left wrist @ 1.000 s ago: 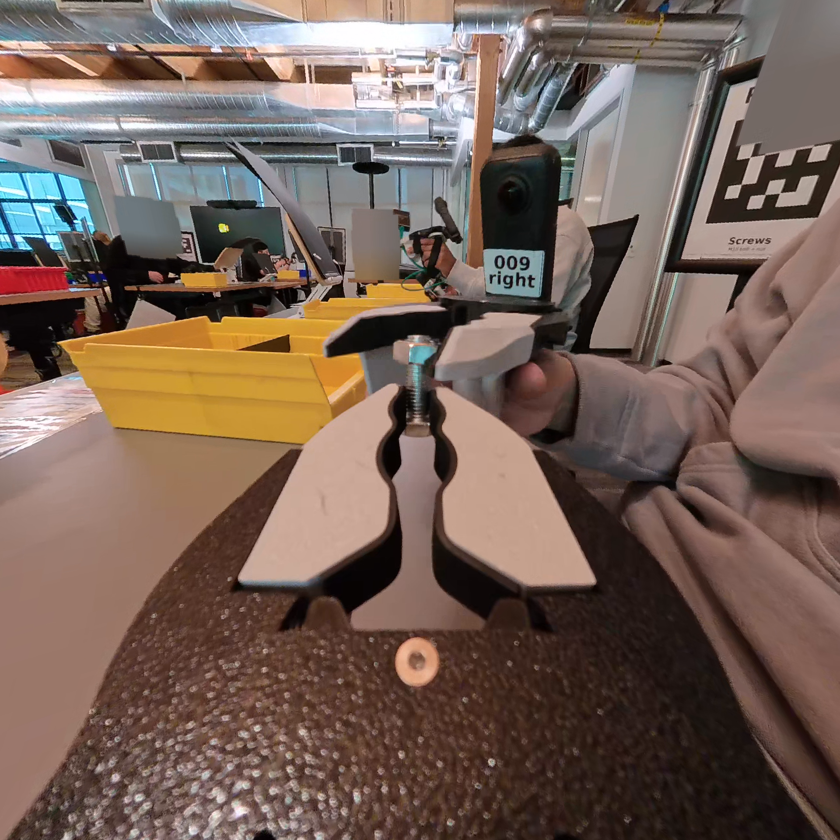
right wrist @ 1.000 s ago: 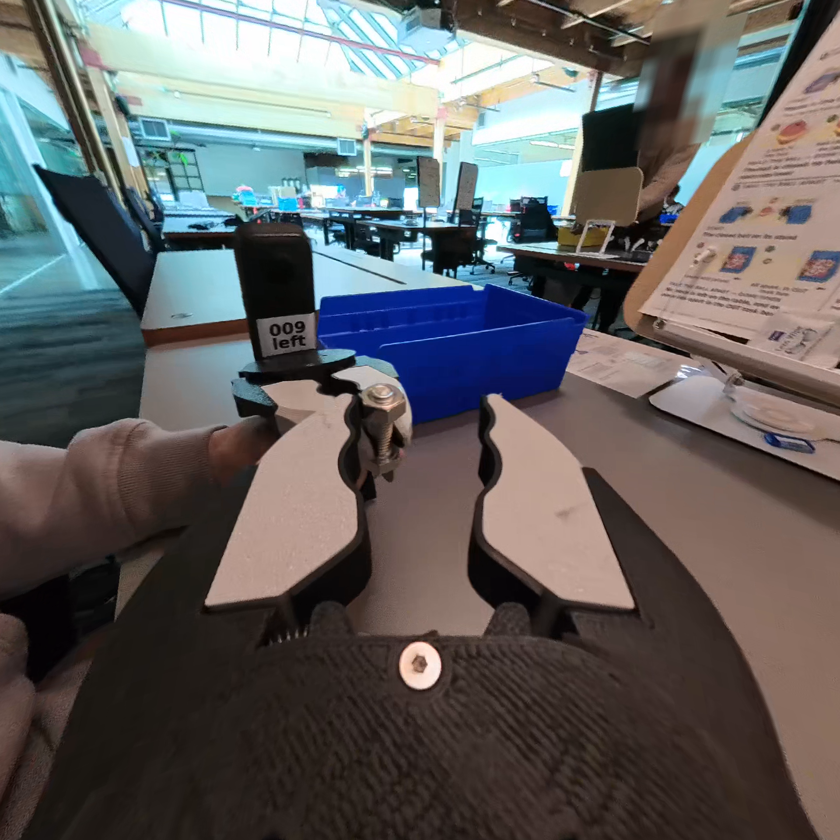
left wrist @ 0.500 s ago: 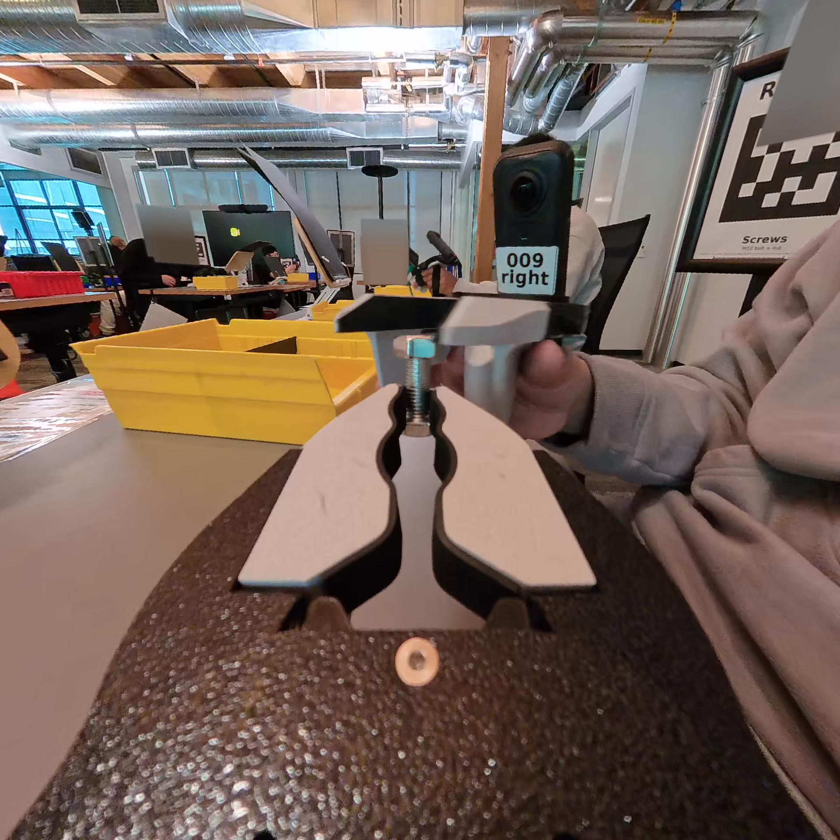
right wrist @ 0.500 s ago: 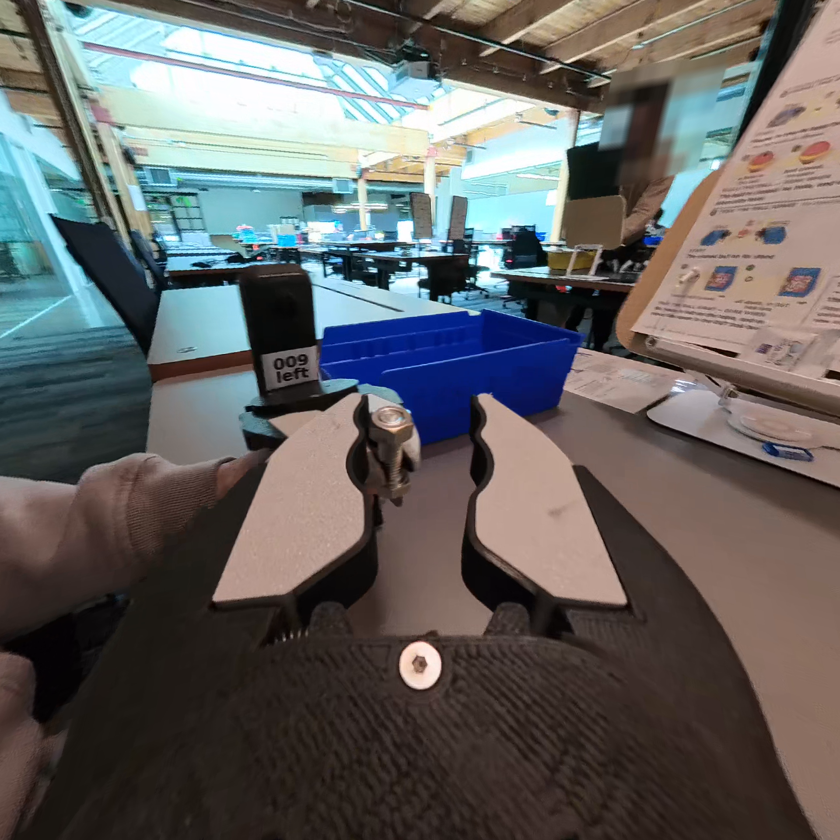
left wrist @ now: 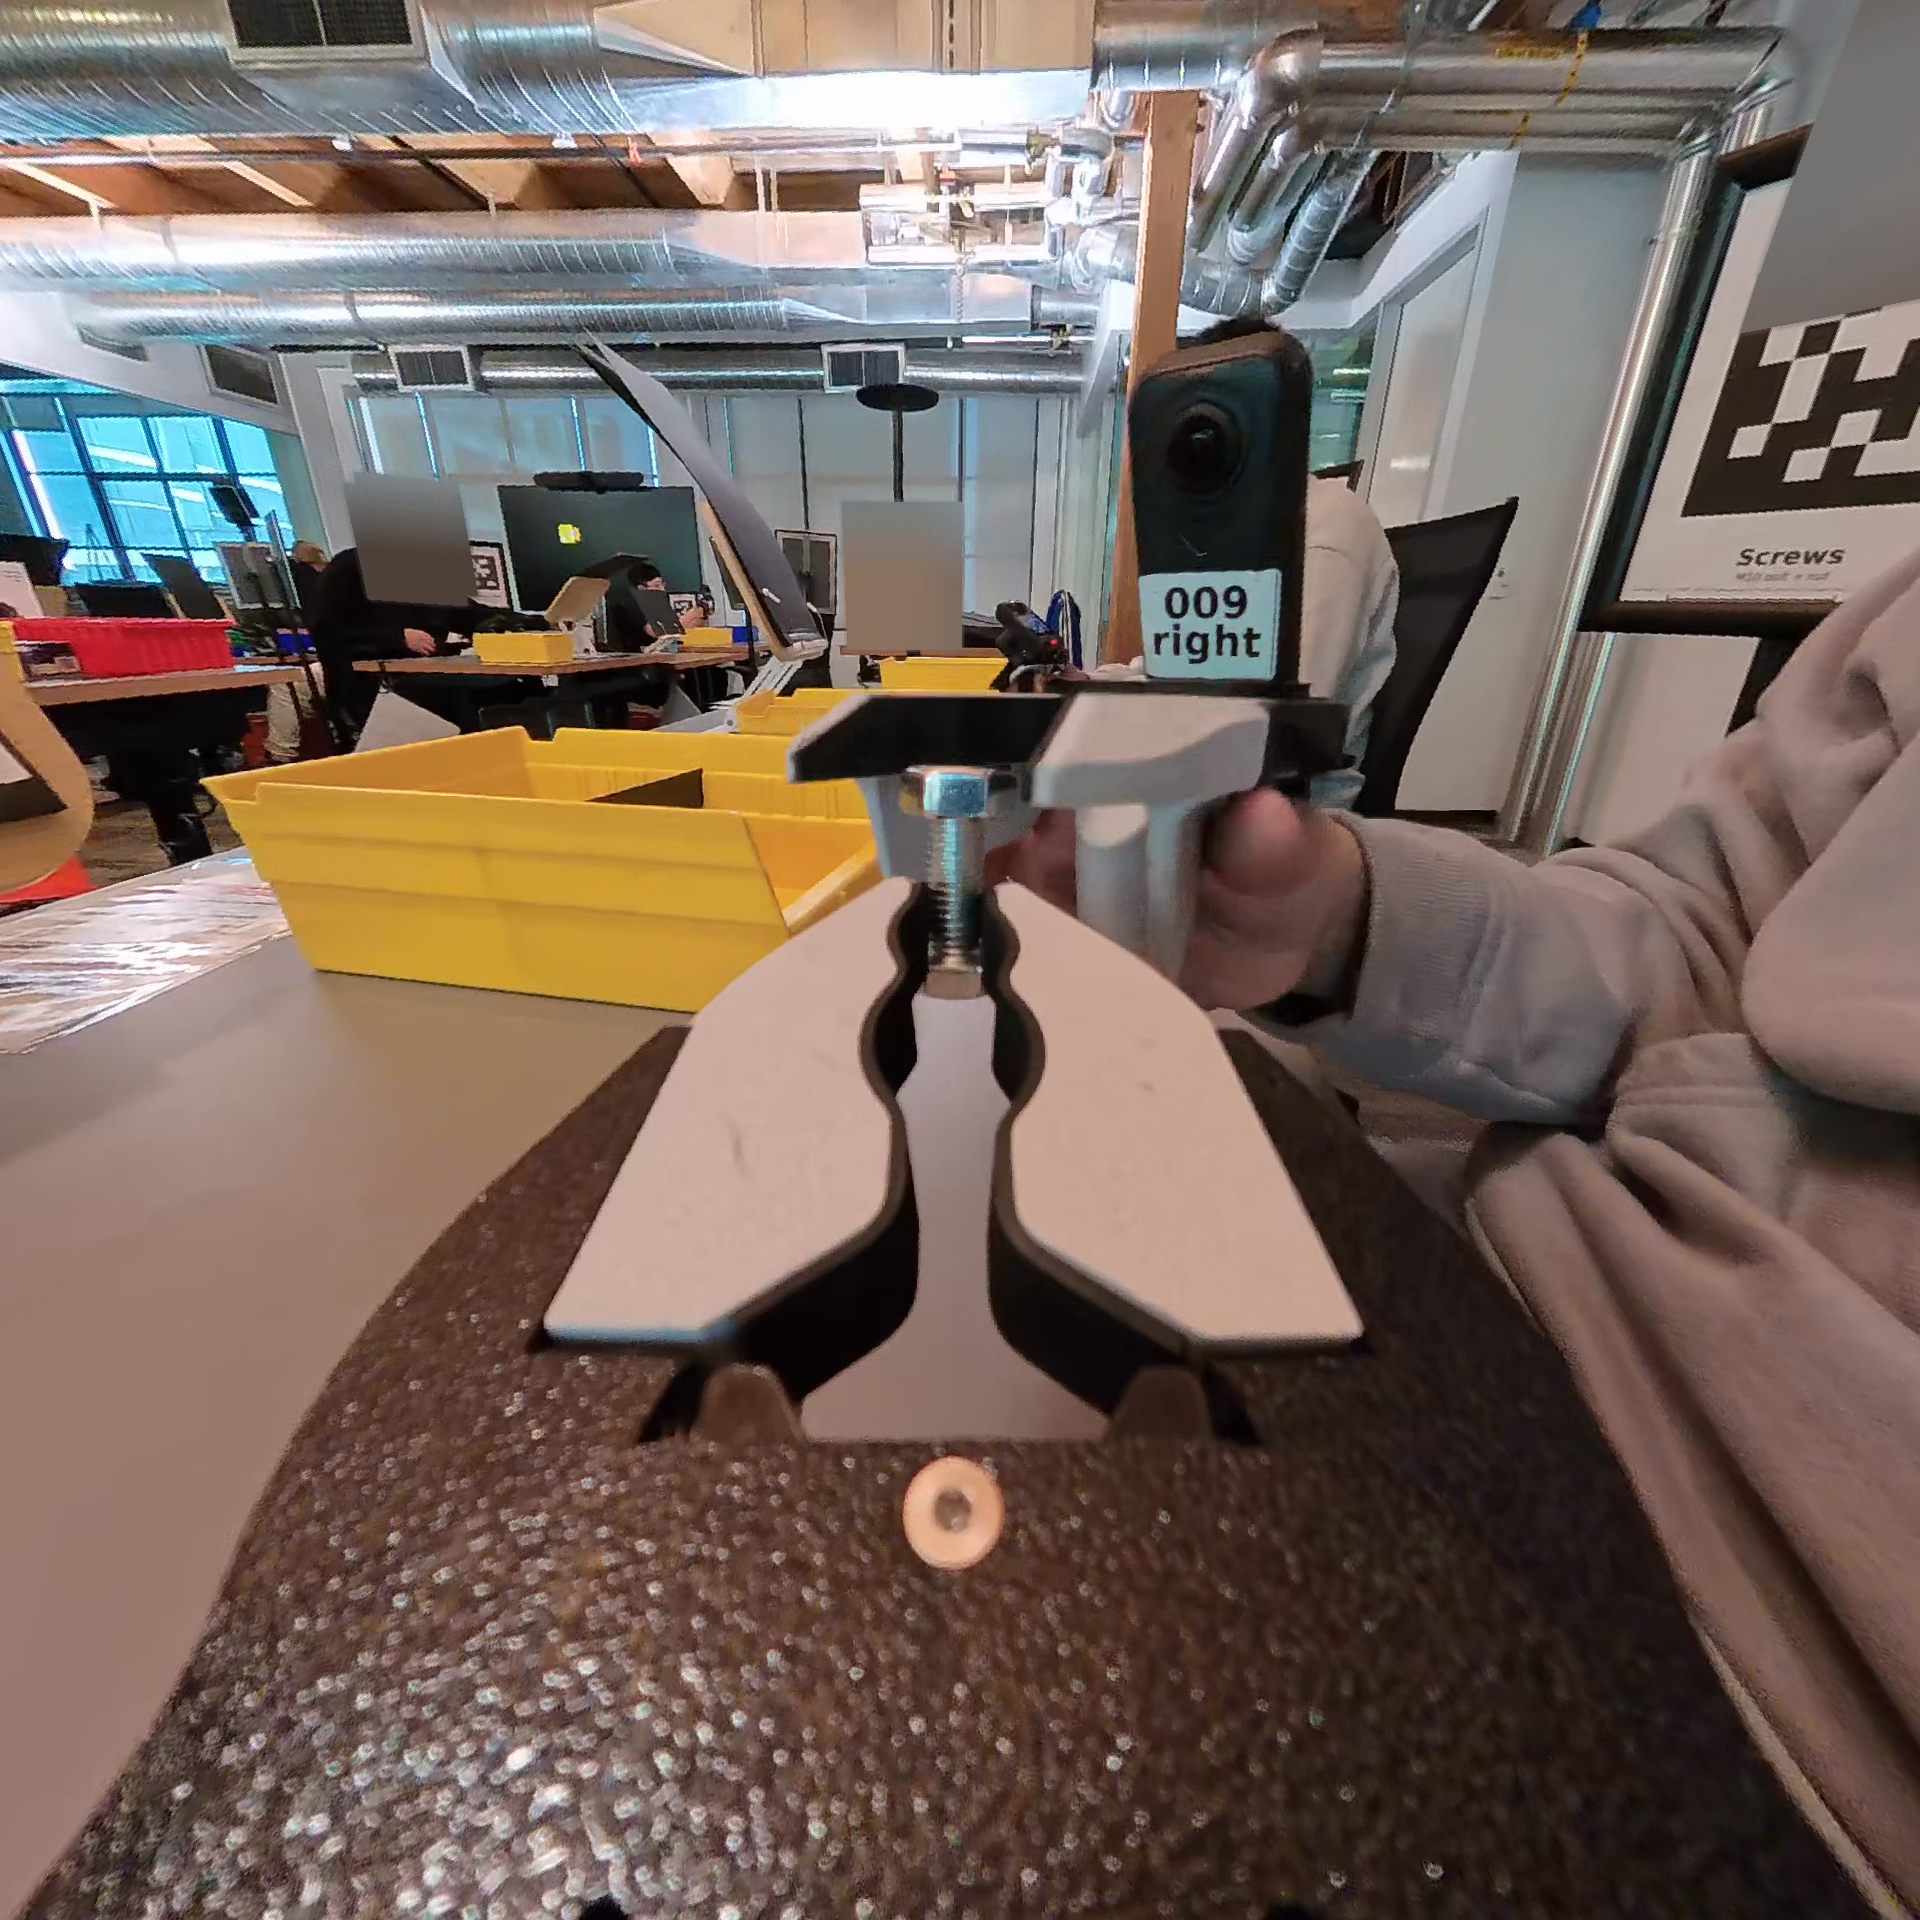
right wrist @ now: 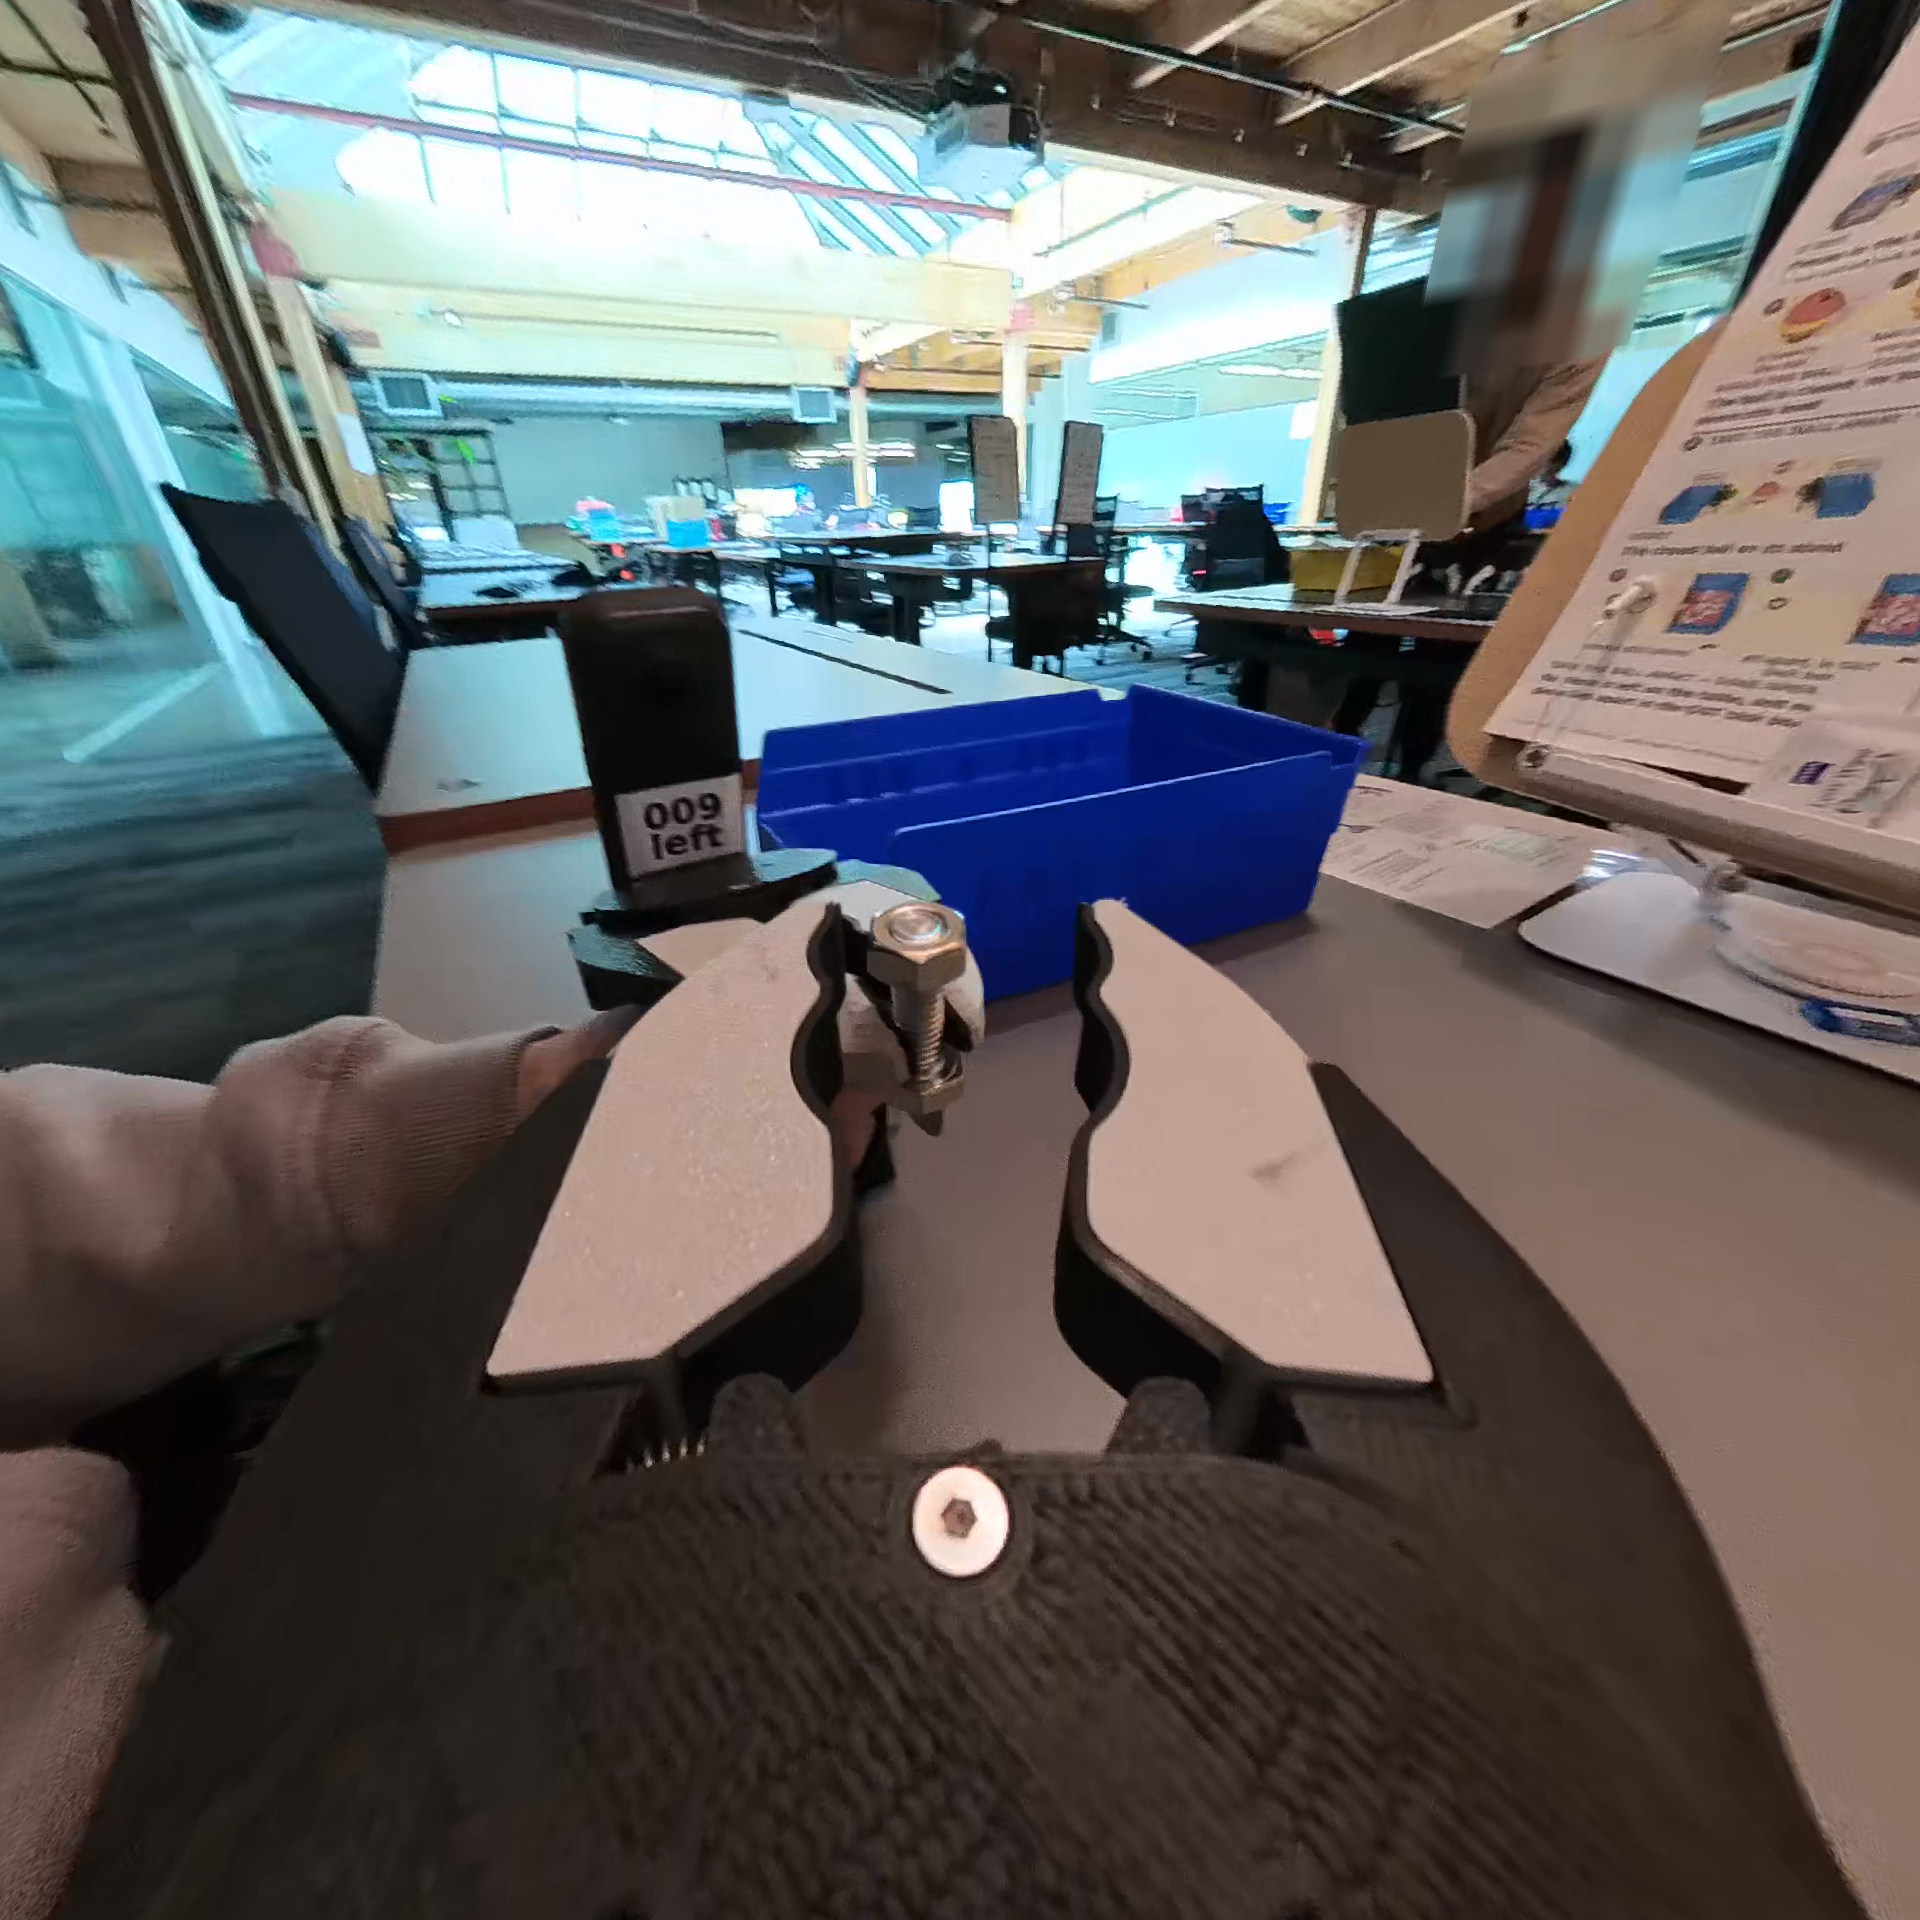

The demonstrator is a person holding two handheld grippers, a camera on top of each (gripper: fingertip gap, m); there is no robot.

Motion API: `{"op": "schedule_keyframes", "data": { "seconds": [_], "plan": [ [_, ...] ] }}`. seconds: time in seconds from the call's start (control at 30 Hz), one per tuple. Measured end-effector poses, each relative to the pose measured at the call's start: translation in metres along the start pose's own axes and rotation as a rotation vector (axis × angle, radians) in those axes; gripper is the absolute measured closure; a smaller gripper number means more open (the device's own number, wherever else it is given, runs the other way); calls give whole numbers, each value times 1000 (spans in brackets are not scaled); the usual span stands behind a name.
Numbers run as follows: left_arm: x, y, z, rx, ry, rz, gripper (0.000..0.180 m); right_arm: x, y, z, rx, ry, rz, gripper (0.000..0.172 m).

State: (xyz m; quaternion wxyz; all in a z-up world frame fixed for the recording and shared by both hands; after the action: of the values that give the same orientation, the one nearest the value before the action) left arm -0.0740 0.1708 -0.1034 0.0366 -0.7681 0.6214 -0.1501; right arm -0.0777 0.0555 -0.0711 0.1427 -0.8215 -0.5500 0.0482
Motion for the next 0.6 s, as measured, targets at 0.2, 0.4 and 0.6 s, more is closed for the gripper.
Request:
{"op": "schedule_keyframes", "data": {
  "seconds": [0.2, 0.4, 0.6],
  "plan": [
    [-5, -6, -1, -24, 18, -41, 172, -8, 18, -4, -3, -10, 79, 122],
    [-8, -7, -3, -22, 50, -53, 172, -22, 31, -13, 75, 40, 89, 123],
    [0, -1, 0, 9, 0, -21, 172, -1, 1, -4, 15, 3, 17, 126]
  ]
}}
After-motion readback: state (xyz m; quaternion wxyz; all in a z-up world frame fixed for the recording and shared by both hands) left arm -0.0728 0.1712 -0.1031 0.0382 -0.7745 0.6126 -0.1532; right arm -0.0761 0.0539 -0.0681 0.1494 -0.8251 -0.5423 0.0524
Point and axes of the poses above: each gripper's, where its closed fingertips meet, x out along the fingers, z out of its underside, y = z × x across the jaws, the point moved 7 cm from there along -x, back along the fingers, and after that the axes turned 15 degrees about x, right-handed, at the moved point
